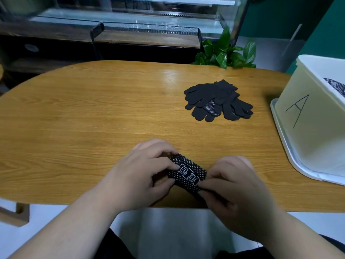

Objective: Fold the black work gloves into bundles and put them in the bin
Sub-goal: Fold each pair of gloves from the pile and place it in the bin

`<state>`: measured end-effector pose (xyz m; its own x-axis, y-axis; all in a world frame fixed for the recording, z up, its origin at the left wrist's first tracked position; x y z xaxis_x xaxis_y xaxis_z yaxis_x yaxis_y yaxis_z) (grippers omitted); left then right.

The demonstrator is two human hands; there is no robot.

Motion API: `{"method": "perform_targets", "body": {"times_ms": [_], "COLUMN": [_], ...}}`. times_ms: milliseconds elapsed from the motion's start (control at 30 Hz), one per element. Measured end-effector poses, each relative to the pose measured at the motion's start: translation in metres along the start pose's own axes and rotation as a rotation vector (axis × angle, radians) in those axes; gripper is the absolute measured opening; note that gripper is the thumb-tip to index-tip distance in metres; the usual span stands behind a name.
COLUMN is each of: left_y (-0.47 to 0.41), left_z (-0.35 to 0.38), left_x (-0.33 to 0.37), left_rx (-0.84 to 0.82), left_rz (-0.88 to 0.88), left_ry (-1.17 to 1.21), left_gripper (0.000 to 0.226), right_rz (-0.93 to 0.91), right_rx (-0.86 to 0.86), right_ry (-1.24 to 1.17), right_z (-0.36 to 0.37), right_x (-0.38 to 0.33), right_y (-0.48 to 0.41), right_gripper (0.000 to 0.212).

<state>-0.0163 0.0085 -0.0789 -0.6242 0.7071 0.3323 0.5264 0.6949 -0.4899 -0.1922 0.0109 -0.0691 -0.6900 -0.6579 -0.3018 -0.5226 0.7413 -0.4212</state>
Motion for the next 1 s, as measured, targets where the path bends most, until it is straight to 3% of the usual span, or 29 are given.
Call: {"method": "perform_targets", "body": {"times_ms": [233,367,567,800,900,1000], "left_y": [-0.001,-0.003,-0.005,-0.009,-0.01,-0.011], "left_z": [0.005,0.006,0.009,0.02,0.017,0.012], "left_x": [0.005,0.008,0.017,0.02,0.013,-0.002], "left_rx": [-0.064,-0.042,-0.084,-0.128,-0.06,0.01], "left_rz": [-0.015,-0.025,-0.039,-0.034,-0.141,-0.258], "left_ry": [0.031,0.069,0.159,0.098,0.14,0.104], "left_gripper": [0.023,0.027,0.034,0.032,0.026,0.035], "right_rz": [0.227,0.334,0.402,0.431,0.414,0.401], "right_rx": [-0.017,-0.011,-0.094,-0.241,-0.261,-0.304], "right_ry": [0.18,0.181,0.11,-0.054,-0.104,-0.149], "right_z": [0.005,-0.002,0.008,0.019,0.018,0.02], "right_x": [0.021,0.021,0.027,0.028,0.03,0.029], "right_y": [-0.008,-0.008,-0.01,-0.007,-0.007,-0.008], "right_gripper": [0.032,0.031,0.037,0.046,0.048,0.044]}}
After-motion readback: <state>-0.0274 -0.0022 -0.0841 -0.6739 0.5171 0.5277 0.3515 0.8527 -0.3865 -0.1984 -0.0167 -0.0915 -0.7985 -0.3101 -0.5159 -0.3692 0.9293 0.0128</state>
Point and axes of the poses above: each hand's wrist, its own y-axis away from the middle knuckle, its own z-axis out of the palm, x = y × z, the point moved 8 cm from there along -y, towards the middle knuckle, and after that the axes turned 12 degrees about z, right-handed, at the moved point
